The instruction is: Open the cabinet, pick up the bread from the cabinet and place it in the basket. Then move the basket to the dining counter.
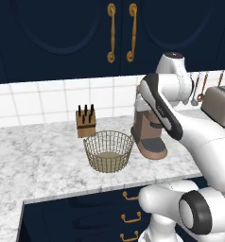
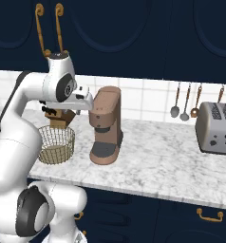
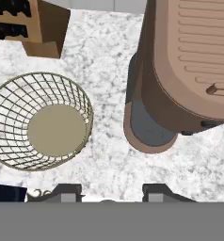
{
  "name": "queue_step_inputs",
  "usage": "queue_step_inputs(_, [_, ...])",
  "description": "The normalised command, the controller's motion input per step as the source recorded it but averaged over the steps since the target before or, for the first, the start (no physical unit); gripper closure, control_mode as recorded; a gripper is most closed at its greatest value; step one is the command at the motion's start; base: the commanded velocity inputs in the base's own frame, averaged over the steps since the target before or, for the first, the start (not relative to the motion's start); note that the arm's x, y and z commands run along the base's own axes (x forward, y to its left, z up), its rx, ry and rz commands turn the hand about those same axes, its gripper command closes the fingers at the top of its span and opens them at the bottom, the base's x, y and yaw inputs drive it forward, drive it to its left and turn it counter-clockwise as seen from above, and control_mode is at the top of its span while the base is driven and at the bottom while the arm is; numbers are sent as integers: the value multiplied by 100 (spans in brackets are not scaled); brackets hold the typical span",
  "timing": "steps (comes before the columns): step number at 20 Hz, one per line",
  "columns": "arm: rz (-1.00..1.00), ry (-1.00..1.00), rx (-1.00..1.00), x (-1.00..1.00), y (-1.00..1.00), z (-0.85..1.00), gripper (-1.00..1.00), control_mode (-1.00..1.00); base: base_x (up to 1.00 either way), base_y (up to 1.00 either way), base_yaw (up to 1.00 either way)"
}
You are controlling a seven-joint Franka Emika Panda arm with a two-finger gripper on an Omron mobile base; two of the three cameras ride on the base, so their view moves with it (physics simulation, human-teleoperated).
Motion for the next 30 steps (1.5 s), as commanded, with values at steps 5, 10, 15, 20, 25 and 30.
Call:
queue_step_inputs(5, [0,-13,-4,-15,18,20,-100,-100,0,0,0])
queue_step_inputs(10, [-10,-2,2,13,49,90,-100,-100,0,0,0])
queue_step_inputs(15, [-7,-18,-2,4,48,100,-100,-100,0,0,0])
queue_step_inputs(20, [-3,-31,0,27,20,100,-100,-100,0,0,0])
queue_step_inputs(25, [0,-28,0,15,0,96,-100,-100,0,0,0])
queue_step_inputs(30, [0,-12,0,30,-29,64,-100,-100,0,0,0])
